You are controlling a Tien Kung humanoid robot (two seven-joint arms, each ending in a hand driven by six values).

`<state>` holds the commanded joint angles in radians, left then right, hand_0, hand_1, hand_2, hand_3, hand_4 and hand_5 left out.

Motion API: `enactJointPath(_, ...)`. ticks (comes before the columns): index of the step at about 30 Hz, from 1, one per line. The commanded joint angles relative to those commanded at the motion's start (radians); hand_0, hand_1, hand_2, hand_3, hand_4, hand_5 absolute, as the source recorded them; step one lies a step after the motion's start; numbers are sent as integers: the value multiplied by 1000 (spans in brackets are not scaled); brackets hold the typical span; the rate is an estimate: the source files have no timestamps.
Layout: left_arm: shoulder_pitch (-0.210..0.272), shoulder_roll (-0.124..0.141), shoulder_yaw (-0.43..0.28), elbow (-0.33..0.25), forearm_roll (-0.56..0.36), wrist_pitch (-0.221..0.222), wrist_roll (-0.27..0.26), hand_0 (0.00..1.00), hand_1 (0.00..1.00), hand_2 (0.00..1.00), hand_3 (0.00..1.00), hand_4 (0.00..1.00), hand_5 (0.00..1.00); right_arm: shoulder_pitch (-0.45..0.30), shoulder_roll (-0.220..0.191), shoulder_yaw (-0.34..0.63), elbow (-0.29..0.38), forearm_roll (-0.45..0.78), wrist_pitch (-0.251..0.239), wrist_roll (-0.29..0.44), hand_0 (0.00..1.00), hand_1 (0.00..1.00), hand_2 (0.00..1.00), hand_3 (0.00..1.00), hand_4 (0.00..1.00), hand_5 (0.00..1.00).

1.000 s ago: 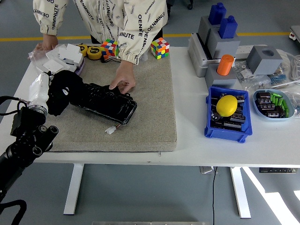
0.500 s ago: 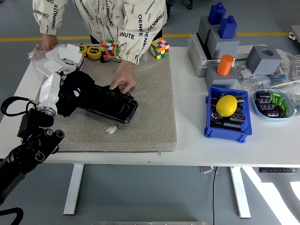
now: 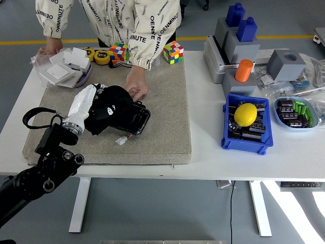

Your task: Pick the rag up,wipe the panel,place it on the desk

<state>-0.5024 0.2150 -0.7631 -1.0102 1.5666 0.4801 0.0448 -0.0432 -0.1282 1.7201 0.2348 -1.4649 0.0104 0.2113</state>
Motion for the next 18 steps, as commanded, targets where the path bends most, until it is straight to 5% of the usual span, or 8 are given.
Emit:
enactJointPath(10, 2, 2, 102, -116, -18, -7, 16, 180, 198, 224, 557, 610, 2, 1, 1, 5, 0, 0, 0, 0, 533, 552, 489, 521, 883, 344)
enactJointPath(18, -4, -9, 88, -83, -14, -1, 8, 178, 199, 225, 557, 611, 2, 2, 2, 6, 0, 1, 0, 0, 533, 551, 489, 521, 883, 344)
